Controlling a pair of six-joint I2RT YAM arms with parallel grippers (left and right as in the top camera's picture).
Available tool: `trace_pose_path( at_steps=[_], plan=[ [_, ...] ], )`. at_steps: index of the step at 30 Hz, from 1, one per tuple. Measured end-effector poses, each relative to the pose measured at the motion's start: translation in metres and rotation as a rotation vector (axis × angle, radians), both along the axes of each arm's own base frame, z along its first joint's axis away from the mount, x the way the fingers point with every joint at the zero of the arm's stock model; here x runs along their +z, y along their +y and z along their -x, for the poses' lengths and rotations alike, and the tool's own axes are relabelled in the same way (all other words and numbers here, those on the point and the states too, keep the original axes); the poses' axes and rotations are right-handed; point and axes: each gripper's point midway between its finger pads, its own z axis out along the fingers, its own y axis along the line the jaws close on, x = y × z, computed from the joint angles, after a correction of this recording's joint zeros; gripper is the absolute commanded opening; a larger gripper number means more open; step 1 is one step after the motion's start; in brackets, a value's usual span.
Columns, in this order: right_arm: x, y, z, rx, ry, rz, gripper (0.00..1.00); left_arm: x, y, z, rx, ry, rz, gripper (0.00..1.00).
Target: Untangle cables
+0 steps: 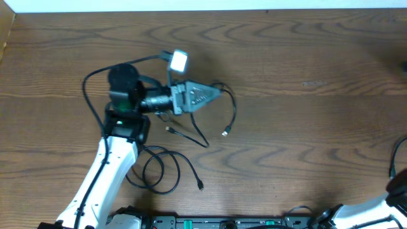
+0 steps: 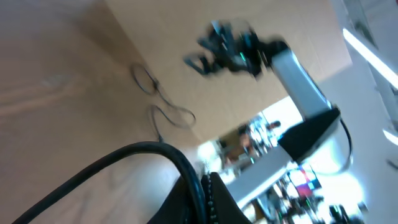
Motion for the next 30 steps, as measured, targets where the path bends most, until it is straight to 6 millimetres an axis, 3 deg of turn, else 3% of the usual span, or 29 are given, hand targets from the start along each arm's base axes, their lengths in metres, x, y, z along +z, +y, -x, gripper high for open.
trace_pose_path(
  at_steps=[4, 8, 14, 24, 30],
  plan=[
    [-0.001, 0.071, -0.013, 0.279, -0.053, 0.050, 0.99, 0.000, -0.019, 0.021, -0.094, -0.014, 0.001, 0.07],
    [-0.001, 0.142, -0.011, 0.567, -0.120, 0.098, 0.99, 0.004, -0.032, 0.040, -0.186, -0.052, 0.011, 0.07],
    [-0.002, 0.217, 0.008, 0.902, -0.220, 0.140, 1.00, 0.014, -0.034, 0.060, -0.273, -0.120, 0.030, 0.08],
    [0.002, 0.312, 0.053, 1.320, -0.384, 0.135, 0.99, 0.022, -0.032, 0.065, -0.294, -0.203, 0.047, 0.07],
    [0.005, 0.352, 0.078, 1.482, -0.468, 0.105, 0.99, 0.023, -0.025, 0.051, -0.233, -0.216, 0.044, 0.07]
  ],
)
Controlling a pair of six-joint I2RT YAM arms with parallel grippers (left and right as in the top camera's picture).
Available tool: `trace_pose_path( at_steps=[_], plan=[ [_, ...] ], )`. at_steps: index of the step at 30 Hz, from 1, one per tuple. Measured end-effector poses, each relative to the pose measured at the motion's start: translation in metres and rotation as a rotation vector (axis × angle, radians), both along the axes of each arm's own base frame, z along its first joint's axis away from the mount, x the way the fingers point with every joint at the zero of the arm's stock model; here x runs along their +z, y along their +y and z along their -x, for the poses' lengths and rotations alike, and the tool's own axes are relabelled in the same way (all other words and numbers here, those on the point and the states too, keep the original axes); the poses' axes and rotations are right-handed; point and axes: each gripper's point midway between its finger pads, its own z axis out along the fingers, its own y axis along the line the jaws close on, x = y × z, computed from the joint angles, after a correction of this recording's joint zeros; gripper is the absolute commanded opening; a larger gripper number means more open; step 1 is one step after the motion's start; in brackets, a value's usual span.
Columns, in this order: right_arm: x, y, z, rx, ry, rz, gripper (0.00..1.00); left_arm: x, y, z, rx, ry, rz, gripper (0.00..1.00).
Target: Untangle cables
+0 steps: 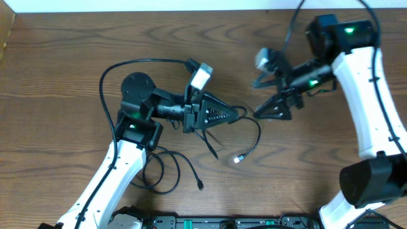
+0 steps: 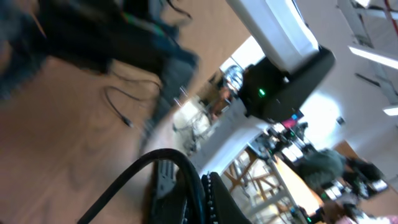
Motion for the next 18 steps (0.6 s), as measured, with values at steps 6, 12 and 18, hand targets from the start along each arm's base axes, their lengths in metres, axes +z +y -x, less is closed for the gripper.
trace_pose_path(
  at_steps=[6, 12, 18],
  plan=[
    [0.001, 0.029, 0.017, 0.120, -0.053, -0.024, 0.99, 0.001, 0.001, -0.006, 0.033, -0.008, 0.005, 0.08],
    [0.002, 0.038, 0.023, 0.157, -0.068, -0.038, 0.66, 0.001, 0.001, -0.006, 0.034, -0.008, 0.005, 0.07],
    [0.008, 0.042, 0.024, 0.161, -0.068, -0.081, 0.01, 0.001, 0.001, -0.010, 0.054, -0.007, 0.007, 0.08]
  ],
)
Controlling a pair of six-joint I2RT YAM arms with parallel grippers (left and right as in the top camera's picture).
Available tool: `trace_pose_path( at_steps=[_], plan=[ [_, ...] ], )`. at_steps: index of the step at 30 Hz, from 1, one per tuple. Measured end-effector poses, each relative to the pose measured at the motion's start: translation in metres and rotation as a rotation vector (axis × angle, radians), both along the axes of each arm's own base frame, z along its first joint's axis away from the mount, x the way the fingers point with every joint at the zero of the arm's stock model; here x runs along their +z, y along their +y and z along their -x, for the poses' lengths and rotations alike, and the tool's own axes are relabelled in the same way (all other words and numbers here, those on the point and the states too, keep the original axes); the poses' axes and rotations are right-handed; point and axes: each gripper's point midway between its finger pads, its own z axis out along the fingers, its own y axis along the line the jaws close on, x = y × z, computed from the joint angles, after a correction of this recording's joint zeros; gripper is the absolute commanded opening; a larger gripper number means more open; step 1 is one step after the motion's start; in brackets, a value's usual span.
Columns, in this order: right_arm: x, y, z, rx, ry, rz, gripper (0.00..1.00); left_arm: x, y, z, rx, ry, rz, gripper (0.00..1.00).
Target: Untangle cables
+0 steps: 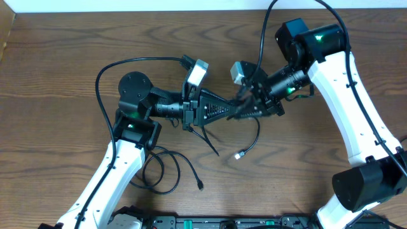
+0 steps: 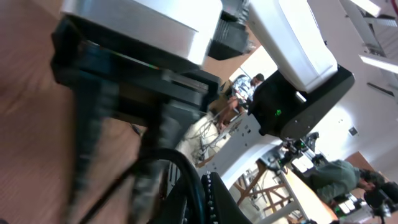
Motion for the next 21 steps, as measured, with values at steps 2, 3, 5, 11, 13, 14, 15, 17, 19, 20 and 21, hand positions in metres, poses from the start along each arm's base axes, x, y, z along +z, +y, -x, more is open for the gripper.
trace_pose_path(
  at_steps=[2, 3, 5, 11, 13, 14, 15, 17, 19, 20, 21],
  plan=[
    [0.002, 0.001, 0.001, -0.003, 0.012, -0.009, 0.01, 0.000, 0.000, -0.001, 0.007, 0.000, 0.001, 0.10],
    [0.002, 0.001, 0.001, -0.004, 0.015, -0.012, 0.01, 0.000, 0.000, -0.002, 0.010, 0.000, 0.001, 0.13],
    [0.003, 0.002, 0.001, -0.009, 0.024, -0.014, 0.01, 0.000, 0.000, -0.002, 0.011, -0.003, 0.002, 0.26],
    [-0.003, 0.001, -0.016, -0.095, 0.041, 0.031, 0.01, 0.000, 0.000, -0.002, 0.012, -0.002, 0.001, 0.53],
    [-0.008, -0.006, -0.037, -0.183, 0.034, 0.074, 0.01, 0.000, 0.000, -0.002, 0.014, -0.006, 0.002, 0.69],
    [-0.012, -0.012, -0.050, -0.251, 0.041, 0.108, 0.01, 0.000, 0.000, -0.003, 0.015, -0.008, 0.003, 0.72],
    [-0.017, -0.021, -0.066, -0.337, 0.042, 0.153, 0.01, 0.000, 0.000, -0.003, 0.015, -0.002, 0.001, 0.74],
    [-0.024, -0.045, -0.092, -0.515, 0.056, 0.243, 0.01, 0.000, 0.000, -0.004, 0.021, 0.001, 0.002, 0.85],
    [-0.026, -0.074, -0.111, -0.691, 0.066, 0.324, 0.01, 0.000, 0.000, -0.004, 0.025, -0.004, 0.003, 0.92],
    [-0.025, -0.092, -0.118, -0.782, 0.064, 0.360, 0.01, 0.000, 0.000, -0.004, 0.025, -0.002, 0.003, 0.92],
    [-0.022, -0.107, -0.124, -0.854, 0.055, 0.383, 0.01, 0.001, 0.000, -0.004, 0.025, -0.002, 0.003, 0.92]
  ],
)
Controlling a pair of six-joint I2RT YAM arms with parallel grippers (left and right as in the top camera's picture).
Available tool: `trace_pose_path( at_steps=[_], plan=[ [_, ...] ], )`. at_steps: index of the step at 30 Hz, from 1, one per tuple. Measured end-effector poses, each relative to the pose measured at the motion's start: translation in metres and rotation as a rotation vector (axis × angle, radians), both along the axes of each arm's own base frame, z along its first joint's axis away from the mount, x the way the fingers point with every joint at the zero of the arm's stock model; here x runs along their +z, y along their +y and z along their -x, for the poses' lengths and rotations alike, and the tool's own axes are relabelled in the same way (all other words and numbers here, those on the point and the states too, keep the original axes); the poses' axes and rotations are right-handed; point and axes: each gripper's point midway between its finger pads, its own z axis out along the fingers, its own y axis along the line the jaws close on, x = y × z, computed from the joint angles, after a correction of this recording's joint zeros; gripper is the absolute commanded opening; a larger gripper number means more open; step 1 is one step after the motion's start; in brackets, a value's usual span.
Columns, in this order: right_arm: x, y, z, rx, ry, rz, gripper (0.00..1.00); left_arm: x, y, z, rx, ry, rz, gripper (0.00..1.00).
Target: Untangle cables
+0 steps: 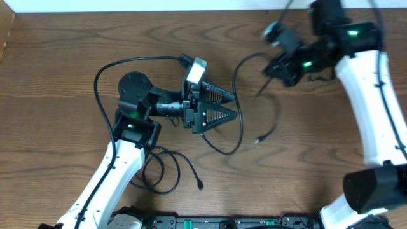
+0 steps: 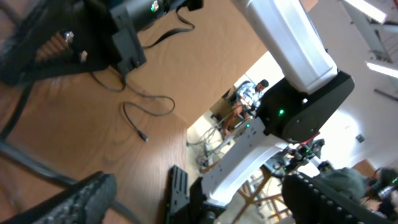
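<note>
My left gripper [image 1: 230, 105] stands open at mid-table, pointing right, with nothing between its fingers. In the left wrist view only its two pads [image 2: 87, 199] show at the bottom corners. My right gripper [image 1: 280, 67] is at the upper right, shut on a thin black cable [image 1: 241, 127]. That cable loops down past the left fingertips, and its plug [image 1: 257, 138] lies on the wood. The left wrist view shows the right gripper [image 2: 68, 43] at top left with the cable [image 2: 149, 102] trailing below it. A second black cable [image 1: 159, 168] lies coiled beside the left arm.
The wooden table [image 1: 318, 172] runs to a white wall at the back. The left arm's own supply cable [image 1: 102, 73] arcs over its base. A black rail [image 1: 210, 222] sits along the front edge.
My left gripper was shut on the black cable and is now open and empty. The right gripper was at the left fingertips and is now up and to the right, with the cable stretched out.
My left gripper first held the cable alone, with the right arm at the right edge of the view. The right gripper was then at mid-table facing it, and then at the left fingertips. Now the left gripper is open and the right holds the cable.
</note>
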Motion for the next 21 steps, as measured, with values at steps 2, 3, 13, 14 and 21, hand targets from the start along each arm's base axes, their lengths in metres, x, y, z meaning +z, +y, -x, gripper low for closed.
trace_pose_path(
  at_steps=[2, 3, 13, 14, 21],
  plan=[
    [0.013, -0.030, -0.011, -0.132, -0.053, 0.047, 0.01, 0.000, 0.000, 0.000, 0.000, 0.001, 0.000, 0.93],
    [0.023, -0.044, -0.015, -0.189, -0.093, 0.061, 0.01, 0.000, 0.000, 0.000, 0.000, 0.001, 0.000, 0.93],
    [0.168, -0.167, -0.026, -0.716, -0.598, 0.100, 0.01, 0.000, 0.000, 0.000, 0.000, 0.000, 0.000, 0.93],
    [0.174, -0.174, -0.025, -0.742, -0.618, 0.102, 0.01, 0.000, 0.000, 0.000, 0.000, 0.000, 0.000, 0.93],
    [0.176, -0.227, -0.027, -0.900, -0.631, 0.144, 0.01, 0.000, 0.000, 0.000, 0.000, 0.001, 0.000, 0.93]
  ],
)
